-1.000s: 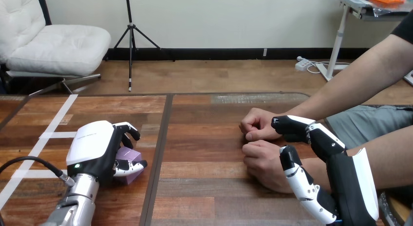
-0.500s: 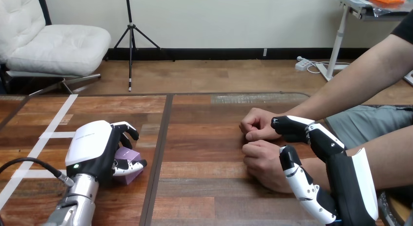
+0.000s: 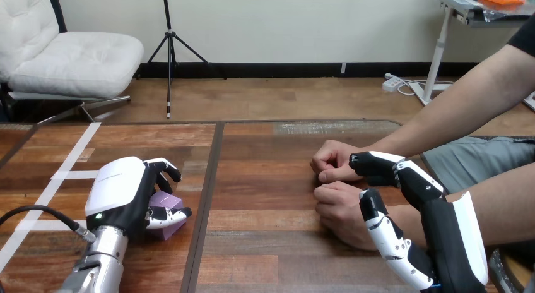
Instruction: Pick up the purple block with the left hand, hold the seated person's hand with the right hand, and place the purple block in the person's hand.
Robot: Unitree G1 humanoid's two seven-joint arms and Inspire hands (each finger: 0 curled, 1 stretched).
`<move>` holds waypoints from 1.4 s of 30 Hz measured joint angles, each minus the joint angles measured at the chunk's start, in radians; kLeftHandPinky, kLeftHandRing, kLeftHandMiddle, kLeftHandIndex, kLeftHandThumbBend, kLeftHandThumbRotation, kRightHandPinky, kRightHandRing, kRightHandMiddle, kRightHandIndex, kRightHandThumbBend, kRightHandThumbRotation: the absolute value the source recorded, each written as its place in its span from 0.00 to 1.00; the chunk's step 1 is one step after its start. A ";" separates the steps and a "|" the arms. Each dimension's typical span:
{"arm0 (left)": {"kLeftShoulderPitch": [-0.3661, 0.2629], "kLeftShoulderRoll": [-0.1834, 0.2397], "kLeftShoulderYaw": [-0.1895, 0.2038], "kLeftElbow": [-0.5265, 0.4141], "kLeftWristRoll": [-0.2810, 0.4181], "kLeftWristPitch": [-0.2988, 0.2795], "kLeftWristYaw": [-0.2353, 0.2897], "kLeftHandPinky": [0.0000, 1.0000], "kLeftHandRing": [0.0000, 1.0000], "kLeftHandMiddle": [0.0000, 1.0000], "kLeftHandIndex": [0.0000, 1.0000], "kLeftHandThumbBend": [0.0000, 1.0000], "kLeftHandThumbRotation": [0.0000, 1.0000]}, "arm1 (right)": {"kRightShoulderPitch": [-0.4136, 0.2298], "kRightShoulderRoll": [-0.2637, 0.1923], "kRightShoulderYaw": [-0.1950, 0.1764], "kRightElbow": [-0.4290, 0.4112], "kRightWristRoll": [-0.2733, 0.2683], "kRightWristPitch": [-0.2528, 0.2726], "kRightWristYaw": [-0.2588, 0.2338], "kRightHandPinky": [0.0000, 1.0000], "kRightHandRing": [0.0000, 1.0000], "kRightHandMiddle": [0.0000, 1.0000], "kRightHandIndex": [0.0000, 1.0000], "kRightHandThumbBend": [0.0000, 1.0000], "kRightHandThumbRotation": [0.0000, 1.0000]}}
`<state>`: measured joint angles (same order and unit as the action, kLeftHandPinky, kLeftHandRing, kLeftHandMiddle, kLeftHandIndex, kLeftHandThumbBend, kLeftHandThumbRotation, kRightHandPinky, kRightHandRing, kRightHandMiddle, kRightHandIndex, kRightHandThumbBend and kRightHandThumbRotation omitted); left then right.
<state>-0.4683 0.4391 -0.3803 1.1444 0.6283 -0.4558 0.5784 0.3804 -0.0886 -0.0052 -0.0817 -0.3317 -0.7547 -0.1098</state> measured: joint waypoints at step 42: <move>0.009 -0.011 0.000 0.008 -0.001 -0.027 0.027 0.50 0.51 0.54 0.60 0.53 0.00 | 0.000 -0.001 0.000 0.000 0.001 0.000 0.000 0.66 0.71 0.72 0.70 0.37 0.64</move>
<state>-0.4598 0.4282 -0.3803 1.1529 0.6275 -0.4825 0.6050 0.3804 -0.0899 -0.0052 -0.0817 -0.3303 -0.7548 -0.1099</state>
